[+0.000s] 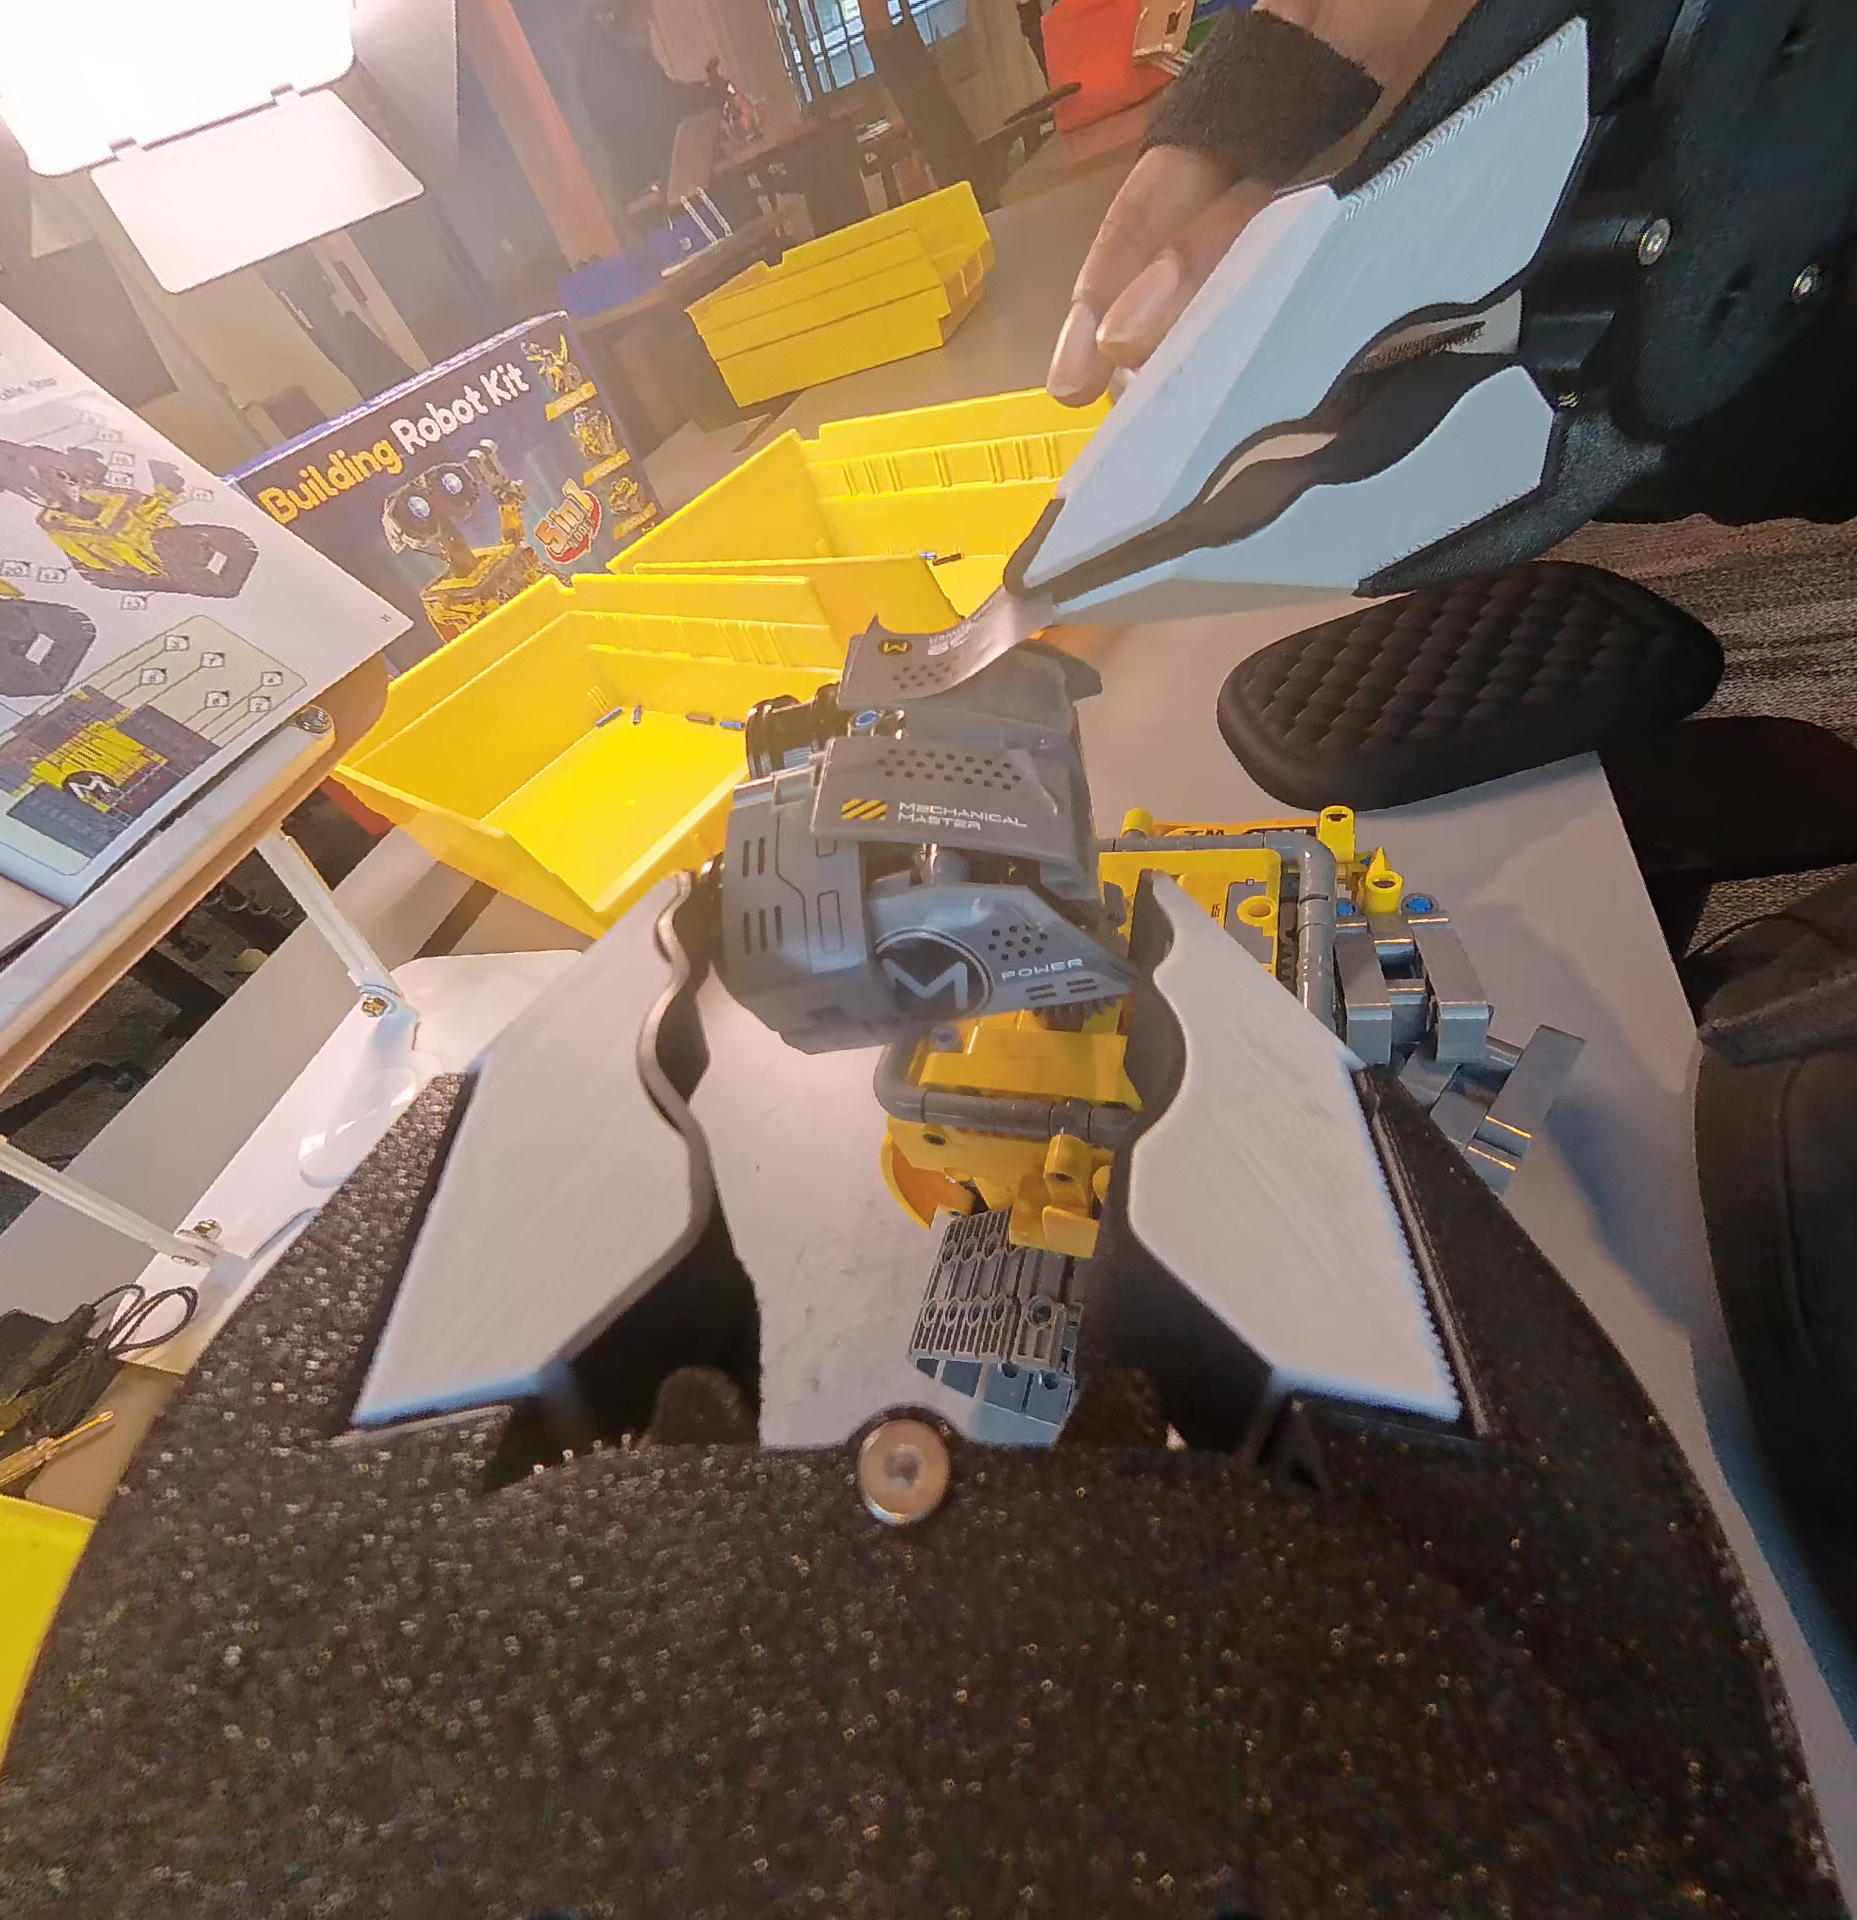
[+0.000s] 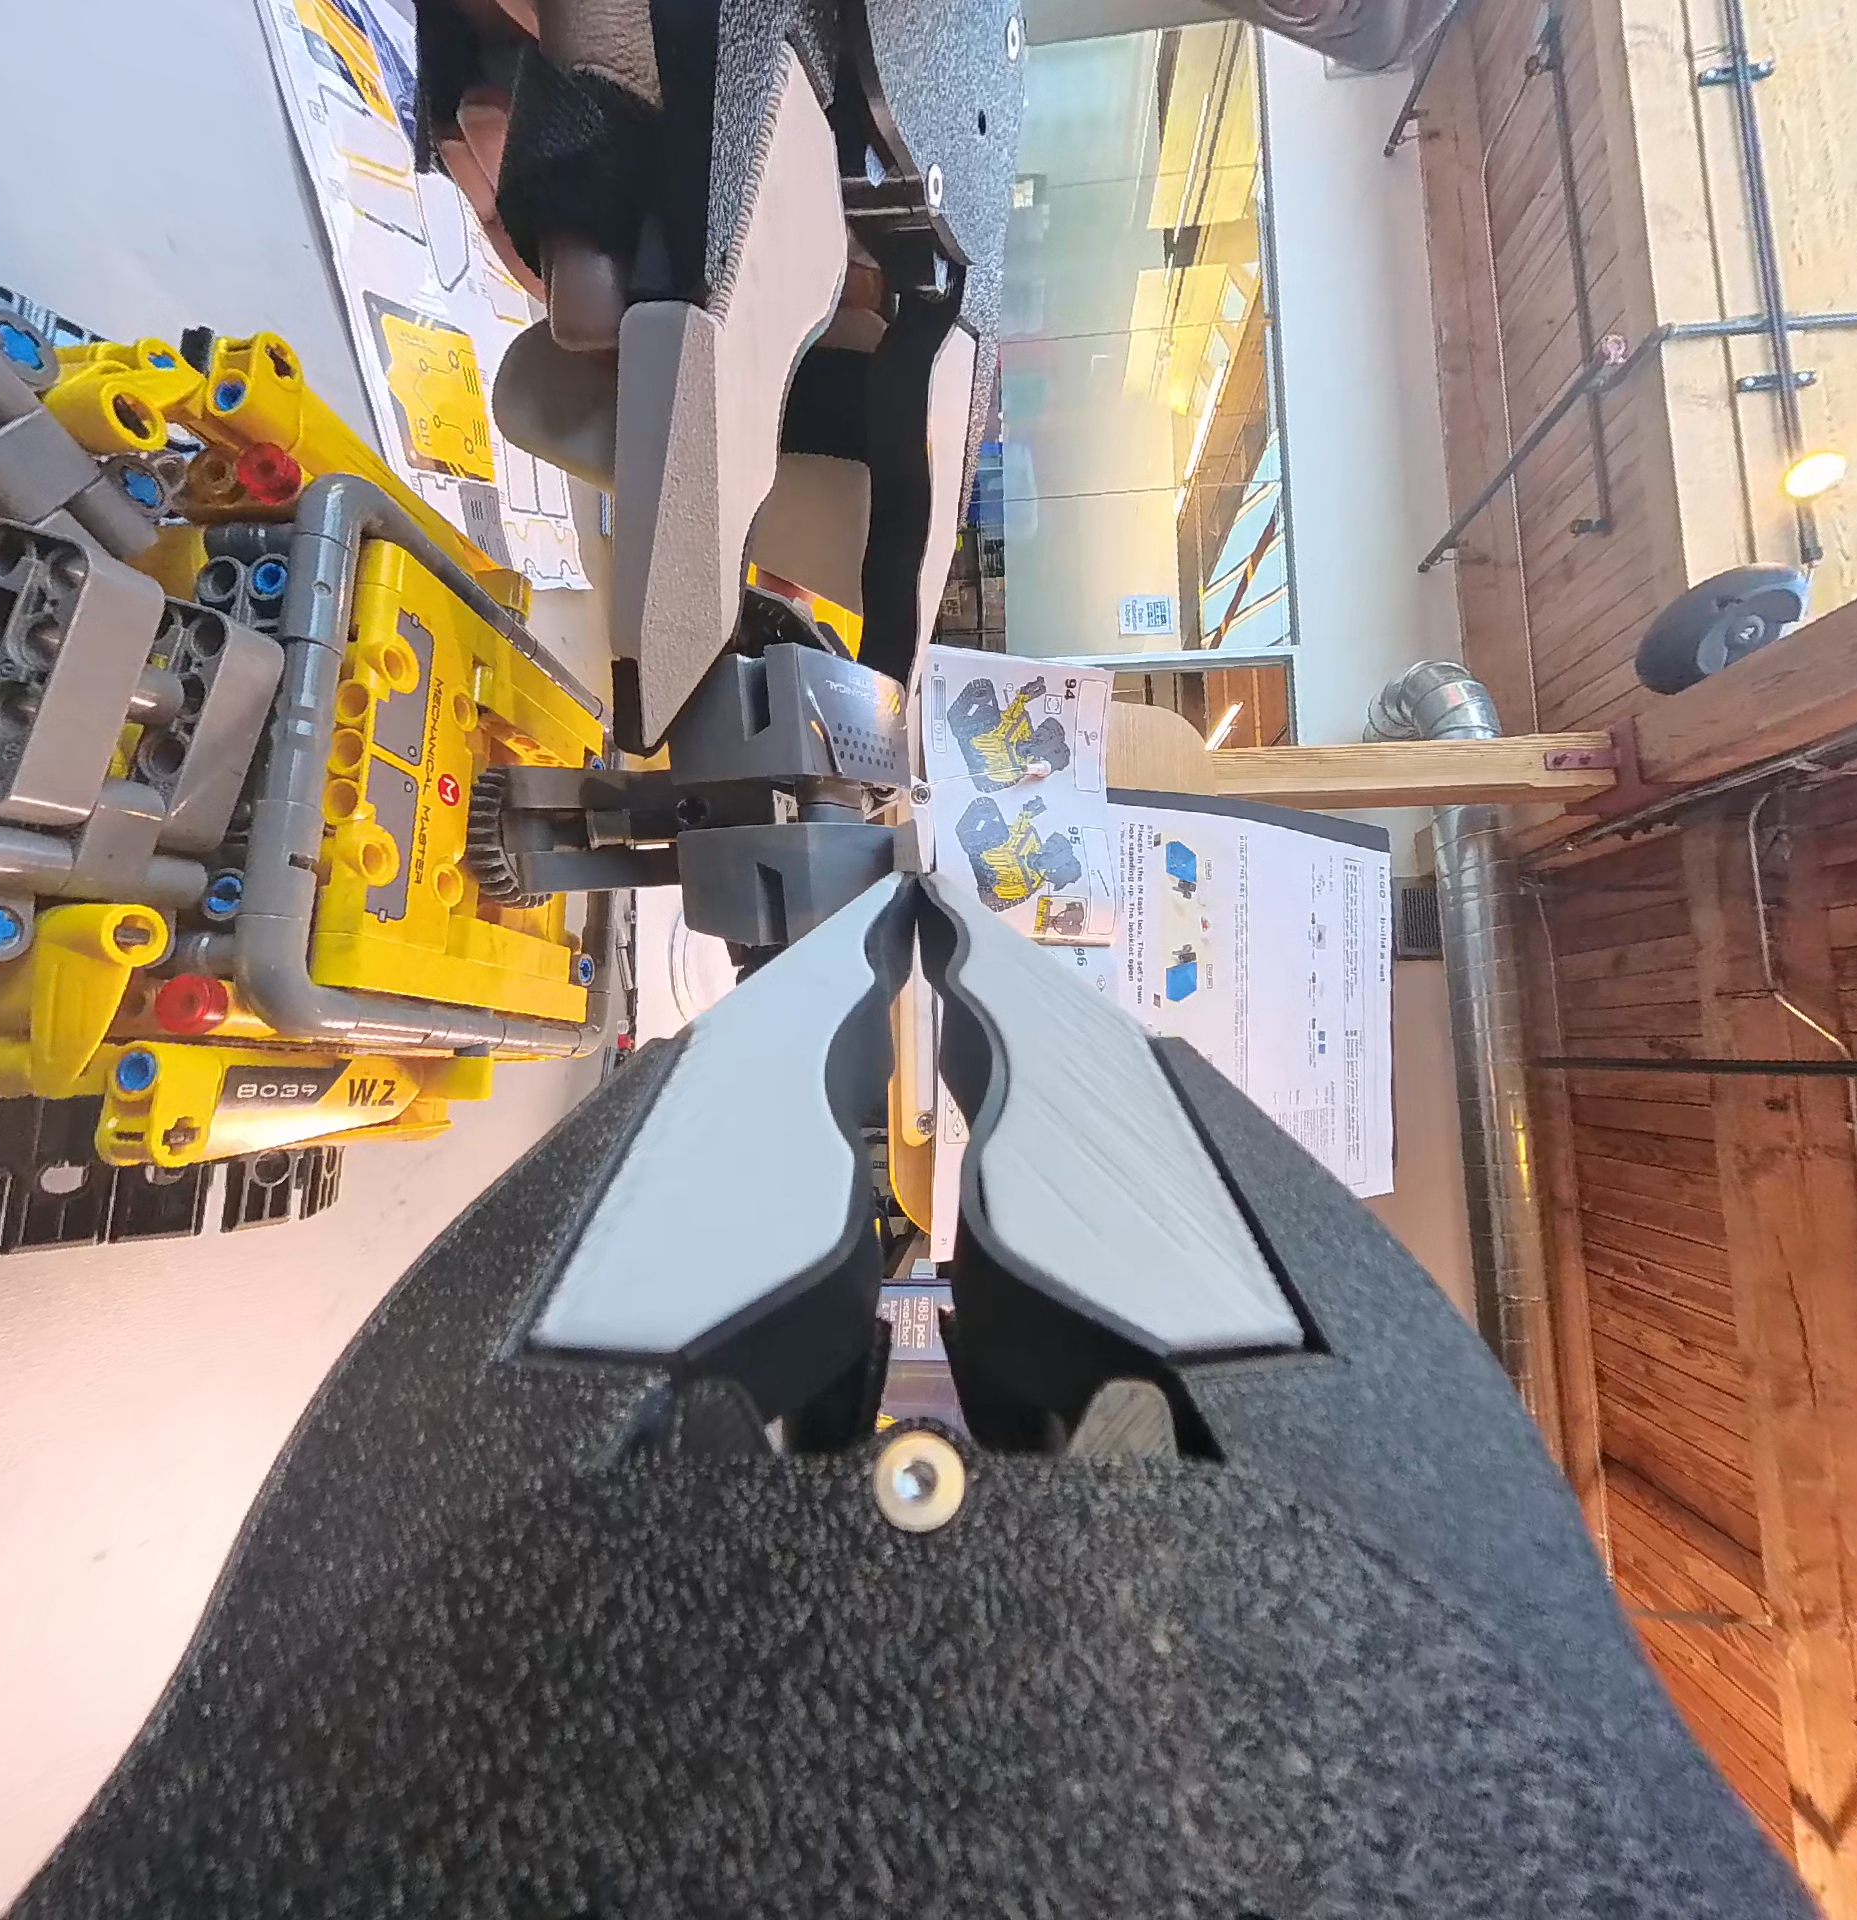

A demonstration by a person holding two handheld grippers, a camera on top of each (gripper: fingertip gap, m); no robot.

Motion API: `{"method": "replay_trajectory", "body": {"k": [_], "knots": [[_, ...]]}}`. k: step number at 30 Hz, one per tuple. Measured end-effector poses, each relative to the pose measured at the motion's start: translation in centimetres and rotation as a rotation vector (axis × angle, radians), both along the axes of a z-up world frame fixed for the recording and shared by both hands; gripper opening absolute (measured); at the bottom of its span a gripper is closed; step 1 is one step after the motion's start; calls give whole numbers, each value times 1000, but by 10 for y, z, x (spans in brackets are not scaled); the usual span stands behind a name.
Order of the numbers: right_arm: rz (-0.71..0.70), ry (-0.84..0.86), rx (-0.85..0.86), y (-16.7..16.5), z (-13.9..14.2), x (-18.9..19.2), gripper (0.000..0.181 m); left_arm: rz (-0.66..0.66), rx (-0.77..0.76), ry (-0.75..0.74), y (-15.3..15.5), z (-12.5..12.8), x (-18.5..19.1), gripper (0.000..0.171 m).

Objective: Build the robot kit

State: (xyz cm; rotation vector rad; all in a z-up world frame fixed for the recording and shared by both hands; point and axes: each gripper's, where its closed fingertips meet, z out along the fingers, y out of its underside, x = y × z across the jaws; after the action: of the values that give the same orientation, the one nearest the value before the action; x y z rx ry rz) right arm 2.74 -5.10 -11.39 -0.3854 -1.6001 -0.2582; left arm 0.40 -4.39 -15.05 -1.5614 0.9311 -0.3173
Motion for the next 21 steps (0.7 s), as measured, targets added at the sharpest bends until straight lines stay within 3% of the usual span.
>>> {"method": "replay_trajectory", "body": {"k": [21], "knots": [[26, -61, 42, 0, -8, 0, 0, -28, 8, 11, -1, -1, 0, 80]]}}
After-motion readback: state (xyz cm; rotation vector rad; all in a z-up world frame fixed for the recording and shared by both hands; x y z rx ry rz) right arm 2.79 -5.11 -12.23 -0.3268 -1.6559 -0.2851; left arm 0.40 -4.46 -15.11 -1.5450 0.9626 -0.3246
